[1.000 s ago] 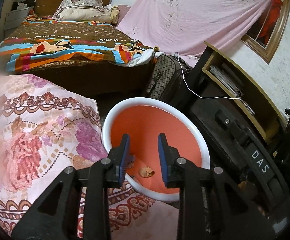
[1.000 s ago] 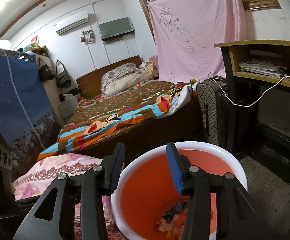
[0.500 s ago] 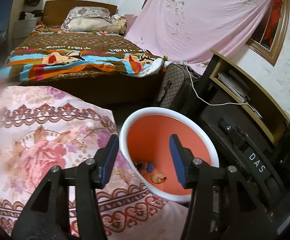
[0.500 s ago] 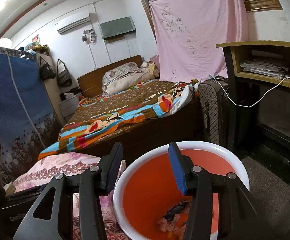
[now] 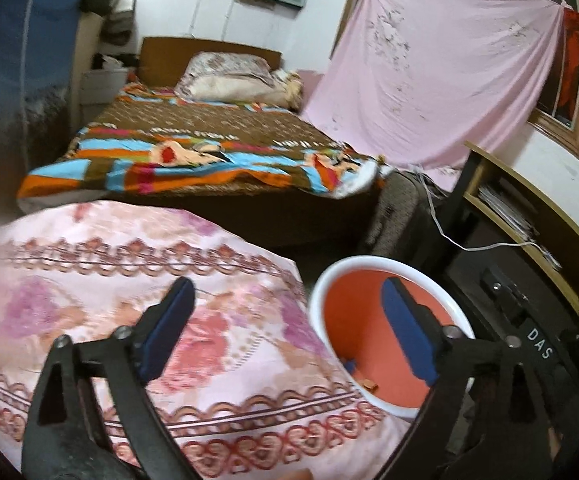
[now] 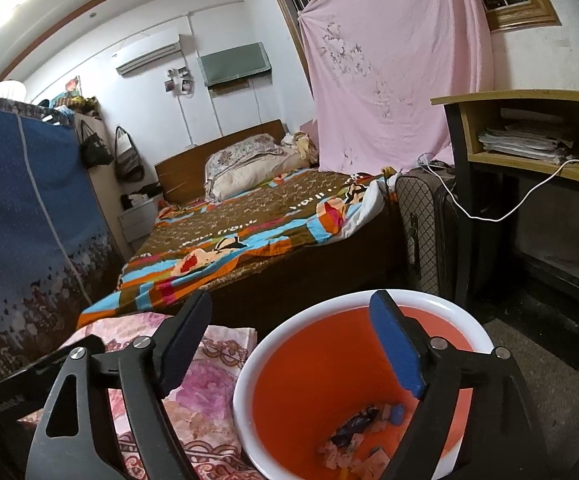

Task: Collect trash

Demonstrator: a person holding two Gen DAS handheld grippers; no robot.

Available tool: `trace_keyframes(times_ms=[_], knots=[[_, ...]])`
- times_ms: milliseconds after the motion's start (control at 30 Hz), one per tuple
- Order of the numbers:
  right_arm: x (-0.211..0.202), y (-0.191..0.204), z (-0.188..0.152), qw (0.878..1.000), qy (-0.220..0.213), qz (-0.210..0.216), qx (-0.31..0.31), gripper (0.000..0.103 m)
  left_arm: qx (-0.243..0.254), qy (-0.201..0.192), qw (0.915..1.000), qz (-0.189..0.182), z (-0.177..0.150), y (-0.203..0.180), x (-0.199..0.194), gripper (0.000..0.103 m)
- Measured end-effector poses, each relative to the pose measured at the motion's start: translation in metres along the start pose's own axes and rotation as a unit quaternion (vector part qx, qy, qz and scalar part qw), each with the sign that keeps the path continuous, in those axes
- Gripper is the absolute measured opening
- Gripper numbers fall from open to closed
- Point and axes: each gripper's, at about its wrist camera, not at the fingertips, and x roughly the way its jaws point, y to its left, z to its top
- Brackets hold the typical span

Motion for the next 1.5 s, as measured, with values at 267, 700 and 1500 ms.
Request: trace_keyframes(times_ms=[267,700,1500], knots=[[0.002,0.014,-0.003,1.0,0.007,-0.009,-0.023,0.101,-0.008,-0.04,0.9981,0.047,-0.001,0.025,-0.025,0.092],[-0.004,0.042,-0.007,0.999,-0.003,0.005,-0.054,0.103,-0.018,-0.066,0.9936,0.09,-0.004,0.055,-0.056,0.092],[-0.051,0.064,-0.029,0.991,-0.08,0.052,-0.094,0.103,-0.006,-0.095,0.9883,0.119,-0.043,0.074,-0.107,0.092]])
